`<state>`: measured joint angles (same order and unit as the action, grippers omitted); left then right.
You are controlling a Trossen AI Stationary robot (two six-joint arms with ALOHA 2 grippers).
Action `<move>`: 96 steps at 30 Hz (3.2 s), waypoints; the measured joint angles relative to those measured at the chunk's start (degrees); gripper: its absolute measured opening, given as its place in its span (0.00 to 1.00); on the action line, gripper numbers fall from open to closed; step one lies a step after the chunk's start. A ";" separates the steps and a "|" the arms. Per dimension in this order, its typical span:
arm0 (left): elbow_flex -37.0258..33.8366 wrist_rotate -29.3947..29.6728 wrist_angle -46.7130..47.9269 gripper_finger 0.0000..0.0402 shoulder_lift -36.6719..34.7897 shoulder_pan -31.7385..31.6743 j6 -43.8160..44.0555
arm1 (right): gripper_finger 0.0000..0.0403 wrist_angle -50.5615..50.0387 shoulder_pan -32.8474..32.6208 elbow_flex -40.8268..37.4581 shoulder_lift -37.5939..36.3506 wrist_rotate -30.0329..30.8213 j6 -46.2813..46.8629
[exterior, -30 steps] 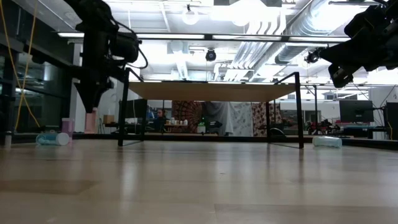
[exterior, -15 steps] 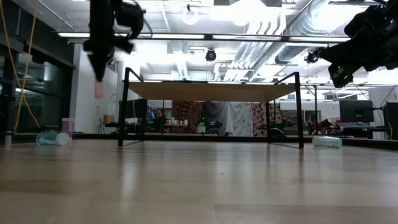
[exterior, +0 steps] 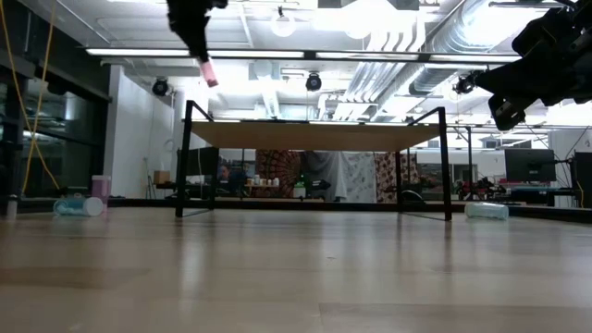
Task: Pick and place medicine bottles onto shelf by color
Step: Put the red pill bottle on the shelf
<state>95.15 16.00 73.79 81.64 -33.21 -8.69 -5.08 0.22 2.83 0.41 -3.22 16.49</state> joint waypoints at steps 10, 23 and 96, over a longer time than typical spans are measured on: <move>14.19 -9.63 13.57 0.28 18.06 3.89 4.01 | 0.00 0.00 -0.01 0.00 0.01 0.00 0.00; 19.85 -20.42 16.20 0.28 25.88 2.94 4.44 | 0.00 0.00 -0.01 0.00 0.01 0.00 0.00; 19.75 -6.83 13.91 0.28 28.75 -6.58 13.03 | 0.00 0.00 -0.01 0.00 0.01 0.00 0.00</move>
<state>114.90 9.17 87.70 110.39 -39.79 4.34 -5.08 0.21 2.83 0.43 -3.22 16.49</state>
